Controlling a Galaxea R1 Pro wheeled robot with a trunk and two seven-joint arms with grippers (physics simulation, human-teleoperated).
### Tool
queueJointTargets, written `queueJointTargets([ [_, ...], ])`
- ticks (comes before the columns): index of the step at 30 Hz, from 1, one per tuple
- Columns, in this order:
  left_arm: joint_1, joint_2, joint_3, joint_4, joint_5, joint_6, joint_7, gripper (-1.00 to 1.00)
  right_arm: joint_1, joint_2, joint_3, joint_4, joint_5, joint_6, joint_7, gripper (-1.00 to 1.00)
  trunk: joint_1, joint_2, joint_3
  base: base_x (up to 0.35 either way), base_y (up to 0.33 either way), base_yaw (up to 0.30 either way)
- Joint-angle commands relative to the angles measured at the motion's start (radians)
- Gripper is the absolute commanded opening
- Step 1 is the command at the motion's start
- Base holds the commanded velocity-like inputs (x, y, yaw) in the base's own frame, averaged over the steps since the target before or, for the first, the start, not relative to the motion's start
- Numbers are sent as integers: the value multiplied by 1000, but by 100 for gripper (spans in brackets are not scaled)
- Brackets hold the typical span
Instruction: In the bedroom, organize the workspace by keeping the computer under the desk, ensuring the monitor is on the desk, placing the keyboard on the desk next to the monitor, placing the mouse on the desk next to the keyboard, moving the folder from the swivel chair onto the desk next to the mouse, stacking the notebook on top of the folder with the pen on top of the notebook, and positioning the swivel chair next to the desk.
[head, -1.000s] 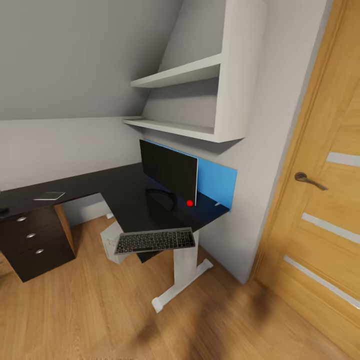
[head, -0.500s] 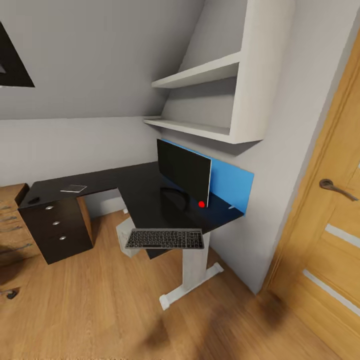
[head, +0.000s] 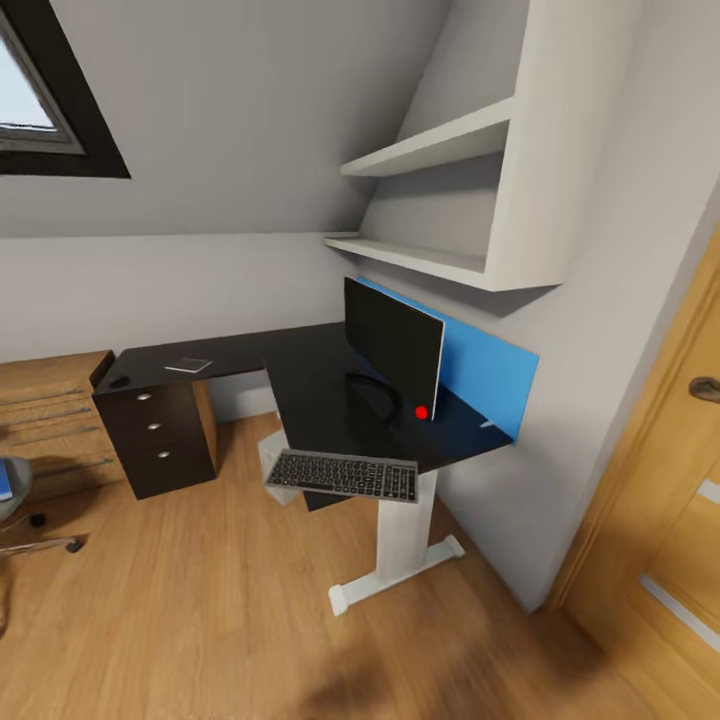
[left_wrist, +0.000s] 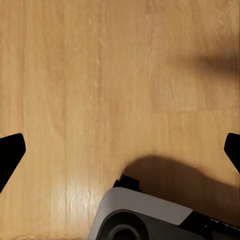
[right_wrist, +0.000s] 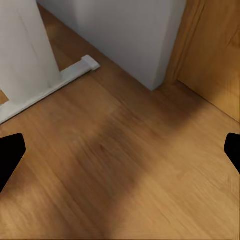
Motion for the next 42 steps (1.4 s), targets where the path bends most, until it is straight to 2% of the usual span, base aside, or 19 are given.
queueJointTargets([
  [1, 0, -1, 1, -2, 10, -2, 0, 100, 0, -1, 9, -1, -2, -1, -8, 100, 0, -1, -1, 0, -293, 281],
  [27, 0, -1, 1, -2, 11, -2, 1, 100, 0, -2, 10, 1, 0, -1, -7, 100, 0, -1, -1, 0, -303, 276],
  [37, 0, -1, 3, -15, 13, -4, 1, 100, 0, -2, 10, 0, 1, 0, -6, 100, 0, -1, -1, 0, -57, 30],
  [42, 0, -3, 13, -51, 33, -27, 3, 100, 0, -2, 9, 0, 1, -3, -6, 100, 0, -1, -1, 0, -2, 1],
])
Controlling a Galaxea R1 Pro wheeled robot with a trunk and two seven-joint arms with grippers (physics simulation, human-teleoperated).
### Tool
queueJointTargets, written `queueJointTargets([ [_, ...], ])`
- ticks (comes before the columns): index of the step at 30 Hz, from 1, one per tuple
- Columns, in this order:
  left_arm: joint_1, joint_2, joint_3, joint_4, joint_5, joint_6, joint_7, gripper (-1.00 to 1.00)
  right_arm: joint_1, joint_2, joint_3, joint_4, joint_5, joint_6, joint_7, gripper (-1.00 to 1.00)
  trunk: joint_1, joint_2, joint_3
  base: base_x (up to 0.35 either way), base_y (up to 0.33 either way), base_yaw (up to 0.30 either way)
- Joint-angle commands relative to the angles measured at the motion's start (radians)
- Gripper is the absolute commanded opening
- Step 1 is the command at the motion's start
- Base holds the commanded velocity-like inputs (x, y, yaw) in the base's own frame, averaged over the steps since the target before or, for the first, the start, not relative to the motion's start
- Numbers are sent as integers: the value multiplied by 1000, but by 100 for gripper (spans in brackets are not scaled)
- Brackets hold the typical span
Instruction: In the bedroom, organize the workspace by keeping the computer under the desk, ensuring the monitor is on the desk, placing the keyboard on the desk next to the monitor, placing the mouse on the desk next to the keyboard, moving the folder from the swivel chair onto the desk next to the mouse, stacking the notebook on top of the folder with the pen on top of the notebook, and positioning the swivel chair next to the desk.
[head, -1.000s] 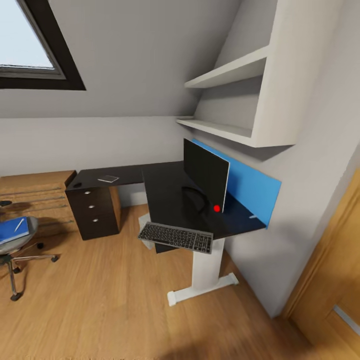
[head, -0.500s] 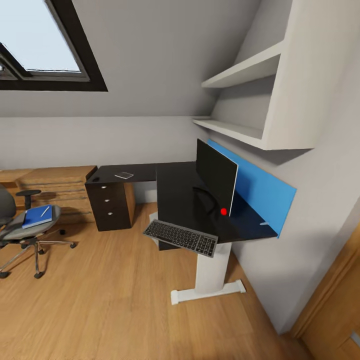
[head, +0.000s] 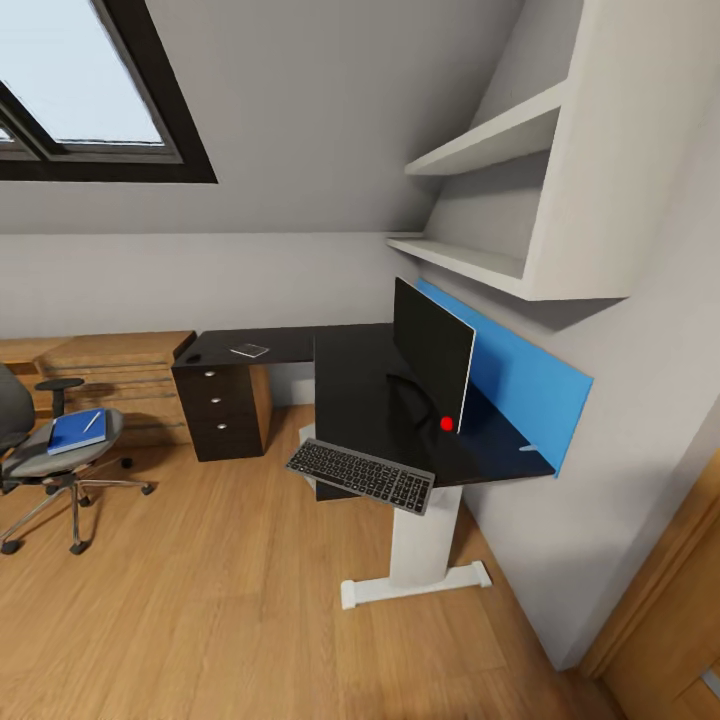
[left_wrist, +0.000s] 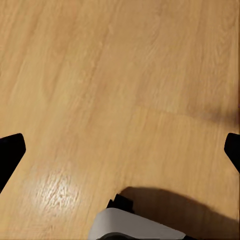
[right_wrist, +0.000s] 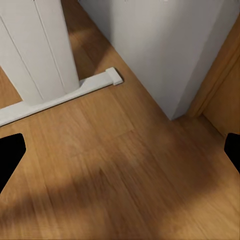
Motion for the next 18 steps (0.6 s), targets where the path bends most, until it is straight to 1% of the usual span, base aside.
queueJointTargets([
  [1, 0, -1, 4, -6, 16, -5, 0, 100, 0, -1, 8, -1, -2, -1, -9, 100, 0, -1, -1, 0, 0, 0],
  [2, 0, -1, 8, -10, 23, -7, 0, 100, 0, -1, 8, -1, -2, -2, -9, 100, 0, -1, -1, 0, 0, 0],
  [3, 0, -1, 22, -22, 67, -14, 1, 100, 0, -1, 9, -1, -2, -2, -9, 100, 4, -8, -4, 0, 0, 0],
  [4, 0, 0, 24, -23, 74, -14, 1, 100, 0, -1, 9, -1, -2, -2, -9, 100, 8, -15, -7, 0, 0, 0],
  [8, 0, 1, 26, -24, 82, -14, 2, 100, 0, -1, 8, -1, -2, -2, -9, 100, 23, -43, -20, 0, 0, 0],
  [9, 2, 2, 26, -17, 85, 53, 3, 100, 0, -4, 2, -2, -3, -5, -9, 100, 27, -50, -23, 0, 0, 0],
  [10, 2, 2, 26, -16, 85, 81, 3, 100, 0, -4, 0, -4, -3, -4, -9, 100, 31, -57, -26, 0, 0, 0],
  [11, -9, 1, 26, 6, 85, 154, 3, 100, -9, -8, -4, -28, -5, 2, -11, 100, 35, -64, -29, 0, 0, 0],
  [12, -16, 1, 26, 9, 85, 159, 3, 100, -16, -9, -5, -33, -6, 3, -11, 100, 38, -71, -32, 0, 0, 0],
  [13, -26, 1, 26, 12, 85, 163, 4, 100, -25, -10, -5, -37, -7, 5, -11, 100, 42, -78, -36, 0, 0, 0],
  [14, -69, 1, 25, 16, 84, 174, 5, 100, -73, -18, -6, -49, -9, 23, -11, 100, 46, -85, -39, 0, 0, 0],
  [15, -88, 2, 25, 17, 83, 177, 4, 100, -99, -21, -7, -53, -12, 43, -11, 100, 50, -92, -42, 0, 0, 0],
  [17, -107, 3, 25, 13, 82, 183, 5, 100, -124, -23, -7, -56, -14, 72, -10, 100, 58, -106, -48, 0, 0, 0],
  [18, -125, 3, 25, 2, 82, 196, 12, 100, -151, -24, -8, -58, -16, 105, -9, 100, 61, -113, -51, 0, 0, 0],
])
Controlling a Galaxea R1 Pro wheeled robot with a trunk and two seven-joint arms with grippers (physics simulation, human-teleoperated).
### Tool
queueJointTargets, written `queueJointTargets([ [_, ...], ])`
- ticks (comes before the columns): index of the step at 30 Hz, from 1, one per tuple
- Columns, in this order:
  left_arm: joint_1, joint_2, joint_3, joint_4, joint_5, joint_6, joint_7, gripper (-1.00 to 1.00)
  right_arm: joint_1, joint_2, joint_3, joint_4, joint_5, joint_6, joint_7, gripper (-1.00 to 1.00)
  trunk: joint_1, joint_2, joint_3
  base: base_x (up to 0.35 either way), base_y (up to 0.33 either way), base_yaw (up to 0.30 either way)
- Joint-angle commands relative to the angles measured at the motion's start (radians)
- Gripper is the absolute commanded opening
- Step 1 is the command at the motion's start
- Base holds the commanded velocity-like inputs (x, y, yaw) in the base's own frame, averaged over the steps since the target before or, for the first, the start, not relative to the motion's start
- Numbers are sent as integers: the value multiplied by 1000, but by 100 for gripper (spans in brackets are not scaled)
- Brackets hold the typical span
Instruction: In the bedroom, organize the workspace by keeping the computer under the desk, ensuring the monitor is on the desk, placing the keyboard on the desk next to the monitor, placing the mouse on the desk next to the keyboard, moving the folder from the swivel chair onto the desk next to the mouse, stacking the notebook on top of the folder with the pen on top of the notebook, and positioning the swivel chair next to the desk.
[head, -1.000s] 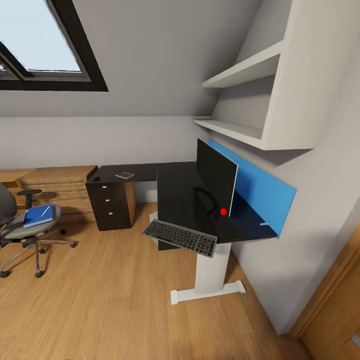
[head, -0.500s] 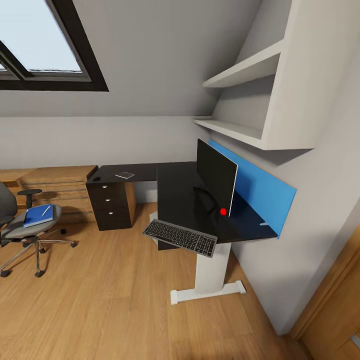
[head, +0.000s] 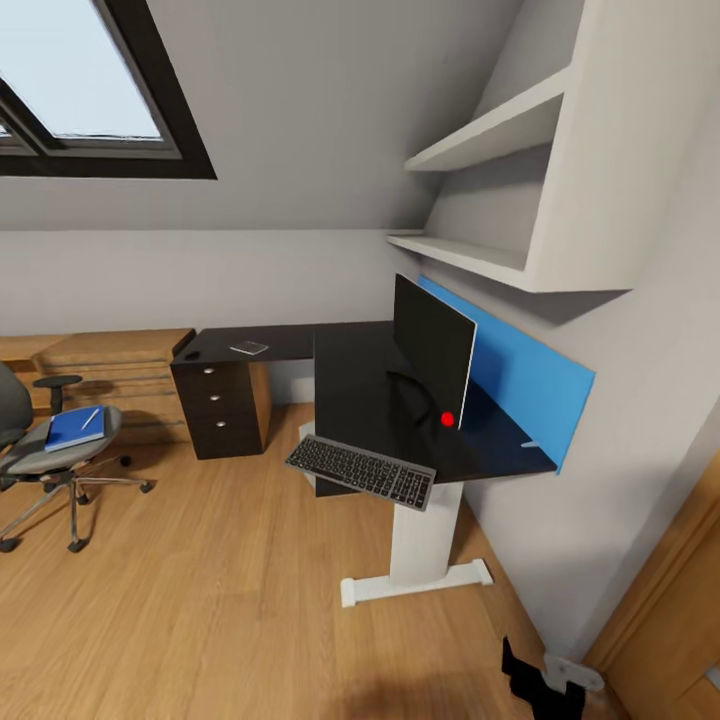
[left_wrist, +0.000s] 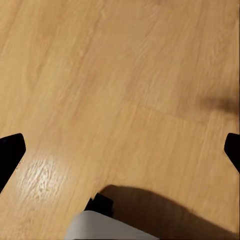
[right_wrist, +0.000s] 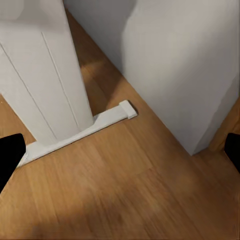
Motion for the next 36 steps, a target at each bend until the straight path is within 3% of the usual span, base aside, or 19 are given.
queueJointTargets([
  [1, -18, 0, 2, -23, 9, 32, 12, 100, -30, -2, 6, -3, -9, 35, -8, 100, 4, -8, -5, 0, 0, 0],
  [6, -49, 0, 2, -111, 10, 167, 40, 100, -99, -3, -8, -20, -30, 124, -5, 100, 23, -43, -20, 0, 0, 0],
  [8, -58, 0, 4, -177, 10, 250, 50, 100, -125, -3, -29, -49, -56, 184, -1, 100, 31, -57, -27, 0, 0, 0],
  [10, -62, 1, 6, -220, 11, 292, 54, 100, -136, -5, -47, -77, -76, 231, 1, 100, 38, -71, -33, 0, 0, 0],
  [11, -67, 1, 16, -312, 20, 348, 57, 100, -150, -30, -113, -161, -119, 367, 4, 100, 42, -78, -36, 0, 0, 0],
  [14, -69, 1, 21, -362, 37, 363, 58, 100, -154, -49, -161, -221, -138, 461, 5, 100, 54, -99, -45, 0, 0, 0],
  [15, -74, 1, 22, -393, 54, 372, 58, 100, -155, -58, -197, -266, -148, 528, 5, 100, 58, -106, -49, 0, 0, 0],
  [18, -90, 0, 23, -438, 80, 409, 58, 100, -156, -66, -256, -334, -159, 632, 5, 100, 69, -127, -58, 0, 0, 0],
  [19, -101, 0, 24, -466, 94, 455, 58, 100, -157, -70, -299, -376, -164, 702, 6, 100, 73, -134, -61, 0, 0, 0],
  [22, -120, -1, 25, -506, 110, 538, 59, 100, -157, -72, -370, -431, -168, 801, 6, 100, 84, -155, -71, 0, 0, 0],
  [23, -134, -1, 25, -529, 120, 582, 59, 100, -157, -74, -424, -462, -170, 863, 7, 100, 88, -162, -74, 0, 0, 0],
  [24, -141, -2, 26, -539, 126, 598, 59, 100, -157, -74, -453, -475, -171, 891, 9, 100, 92, -169, -77, 0, 0, 0],
  [25, -157, -2, 26, -563, 146, 630, 60, 100, -157, -75, -543, -500, -173, 961, 26, 100, 96, -176, -80, 0, 0, 0],
  [26, -161, -2, 26, -569, 155, 636, 60, 100, -157, -75, -573, -506, -174, 980, 36, 100, 100, -183, -83, 0, 0, 0],
  [27, -166, -3, 27, -578, 172, 646, 60, 100, -157, -75, -629, -516, -175, 1012, 63, 100, 104, -190, -86, 0, 0, 0],
  [30, -171, -3, 29, -582, 203, 656, 59, 100, -157, -75, -709, -526, -175, 1067, 149, 100, 115, -211, -96, 0, 0, 0],
  [32, -172, -4, 29, -576, 211, 657, 60, 100, -156, -75, -730, -527, -172, 1088, 203, 100, 123, -225, -102, 0, 0, 0],
  [33, -174, -3, 29, -565, 218, 658, 61, 100, -155, -76, -751, -525, -165, 1113, 307, 100, 127, -232, -105, 0, 0, 0],
  [36, -174, 3, 30, -559, 221, 657, 61, 100, -153, -78, -759, -526, -154, 1124, 384, 100, 138, -253, -114, 0, 0, 0],
])
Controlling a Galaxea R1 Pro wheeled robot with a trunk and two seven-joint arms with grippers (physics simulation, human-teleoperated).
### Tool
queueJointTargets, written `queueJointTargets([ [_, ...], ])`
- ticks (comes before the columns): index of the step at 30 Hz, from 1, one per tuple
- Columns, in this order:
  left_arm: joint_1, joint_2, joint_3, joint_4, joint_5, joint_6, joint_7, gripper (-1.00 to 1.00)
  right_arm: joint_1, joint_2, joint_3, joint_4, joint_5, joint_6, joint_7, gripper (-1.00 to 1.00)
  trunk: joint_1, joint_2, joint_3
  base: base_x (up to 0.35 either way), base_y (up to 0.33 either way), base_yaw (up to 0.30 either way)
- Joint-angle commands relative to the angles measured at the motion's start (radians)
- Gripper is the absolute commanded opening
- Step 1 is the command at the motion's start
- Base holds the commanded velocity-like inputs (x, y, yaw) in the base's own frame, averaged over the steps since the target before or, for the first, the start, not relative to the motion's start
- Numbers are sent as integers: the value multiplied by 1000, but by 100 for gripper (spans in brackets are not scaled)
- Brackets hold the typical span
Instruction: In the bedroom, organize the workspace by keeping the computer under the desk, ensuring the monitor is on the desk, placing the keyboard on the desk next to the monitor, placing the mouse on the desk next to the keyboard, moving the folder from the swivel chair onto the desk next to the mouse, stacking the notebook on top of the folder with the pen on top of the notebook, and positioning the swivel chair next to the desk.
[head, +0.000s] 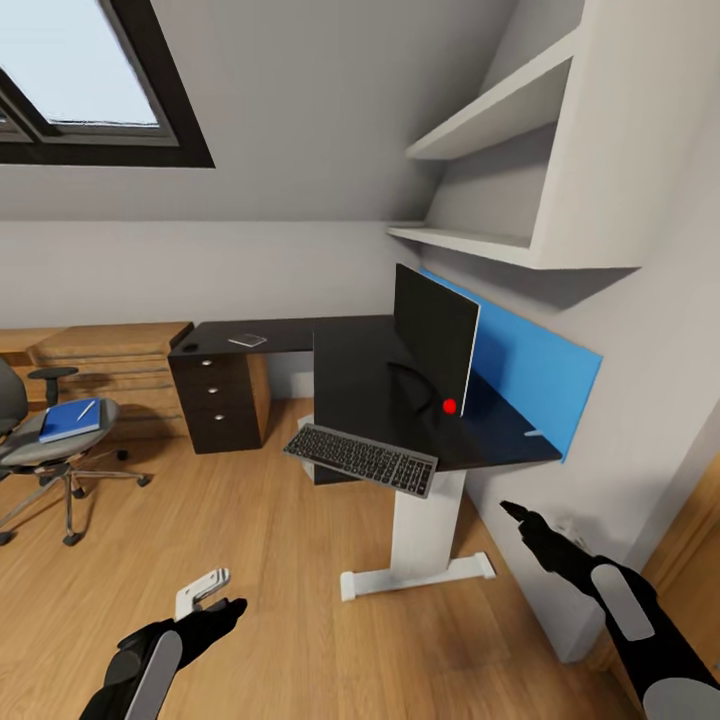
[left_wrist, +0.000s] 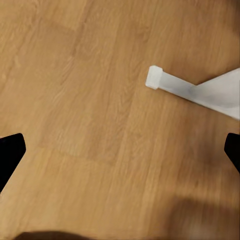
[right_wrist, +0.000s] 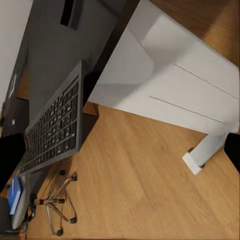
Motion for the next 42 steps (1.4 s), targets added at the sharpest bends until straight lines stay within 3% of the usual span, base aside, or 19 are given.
queueJointTargets([
  [1, -1, 1, 2, -1, 11, 4, 8, 100, 0, 0, -4, 0, 2, 9, 16, 100, 4, -8, -4, 0, 0, 0],
  [10, -1, 6, 1, 3, 9, 2, 7, 100, 2, -1, 2, -3, 54, 20, 105, 100, 38, -71, -33, 0, 0, 0],
  [11, -1, 6, 1, 3, 8, -3, 7, 100, 3, -1, 3, -4, 64, 20, 143, 100, 42, -78, -36, 0, 0, 0],
  [15, -1, 7, 1, 4, 9, -19, 7, 100, 4, -1, 5, -5, 82, 21, 190, 100, 58, -106, -48, 0, 0, 0],
  [21, -1, 8, 1, 11, 10, -42, 6, 100, 4, 1, 43, -5, 107, 21, 313, 100, 81, -148, -67, 0, 0, 0],
  [42, -1, 8, -1, 24, 9, -44, 8, 100, 4, 1, 46, 0, 109, 20, 332, 100, 161, -295, -133, 0, 0, 0],
])
